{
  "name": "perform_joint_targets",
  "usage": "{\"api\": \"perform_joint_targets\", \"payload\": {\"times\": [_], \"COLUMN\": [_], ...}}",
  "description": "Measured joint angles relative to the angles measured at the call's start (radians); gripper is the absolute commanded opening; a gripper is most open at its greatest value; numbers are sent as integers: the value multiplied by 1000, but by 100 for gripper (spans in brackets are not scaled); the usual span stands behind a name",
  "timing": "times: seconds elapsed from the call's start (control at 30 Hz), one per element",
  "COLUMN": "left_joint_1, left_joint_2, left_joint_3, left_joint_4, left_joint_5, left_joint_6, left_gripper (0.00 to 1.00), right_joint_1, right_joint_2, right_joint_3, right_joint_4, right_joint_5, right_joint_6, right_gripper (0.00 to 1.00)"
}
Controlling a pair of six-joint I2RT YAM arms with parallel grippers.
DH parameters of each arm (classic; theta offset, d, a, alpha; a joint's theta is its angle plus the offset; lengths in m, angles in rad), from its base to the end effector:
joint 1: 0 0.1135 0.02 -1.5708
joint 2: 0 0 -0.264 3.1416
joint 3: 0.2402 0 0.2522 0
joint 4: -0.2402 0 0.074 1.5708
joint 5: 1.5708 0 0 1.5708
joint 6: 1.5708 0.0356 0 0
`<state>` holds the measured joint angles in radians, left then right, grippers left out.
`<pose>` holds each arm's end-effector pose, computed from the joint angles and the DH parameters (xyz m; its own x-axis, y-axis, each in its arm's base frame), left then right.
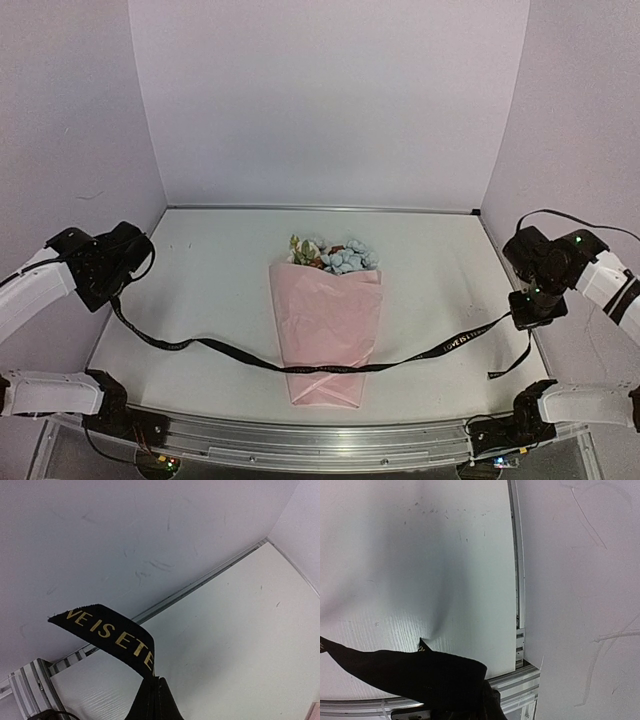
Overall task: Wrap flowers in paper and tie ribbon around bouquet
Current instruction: Pick up the ribbon at the center of the board.
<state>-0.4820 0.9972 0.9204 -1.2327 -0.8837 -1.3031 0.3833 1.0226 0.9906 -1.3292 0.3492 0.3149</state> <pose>0.1461 -0.0454 0.2830 -0.3393 -0.5128 -0.7886 -0.7945 0.6050 -0.0516 0.1451 0.0454 0.2858 -0.9509 -0.0696 -0.3015 0.0096 0.9672 -0.2538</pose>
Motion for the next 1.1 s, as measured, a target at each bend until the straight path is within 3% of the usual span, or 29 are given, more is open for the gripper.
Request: {"api": "perform_joint_targets", "payload": {"times": [0.23, 0.53, 0.87, 0.93, 1.07, 1.1], "left_joint_1": [207, 343, 429, 436, 440, 441], "left_joint_2": [14, 38, 39, 40, 40, 39], "left_joint_3": [-164, -227, -249, -250, -257, -257], "left_joint_4": [214, 360, 404, 407, 414, 413], "left_joint_5": [195, 309, 335, 336, 345, 354], "left_joint_6": [123, 234, 286, 286, 281, 280], "left_gripper": [0, 0, 2, 13, 72, 83], "right_joint_1": [-128, -271, -375, -387, -402, -404], "right_joint_2": [64, 204, 254, 261, 264, 263], "right_joint_3": [-31, 10, 67, 77, 81, 81], "right_joint_4": [-10, -6, -8, -7, -8, -8], "right_joint_5": [-1, -1, -11, -24, -83, -110], "right_joint_6": [4, 8, 0, -1, -2, -3], "right_gripper": [0, 0, 26, 33, 44, 46]}}
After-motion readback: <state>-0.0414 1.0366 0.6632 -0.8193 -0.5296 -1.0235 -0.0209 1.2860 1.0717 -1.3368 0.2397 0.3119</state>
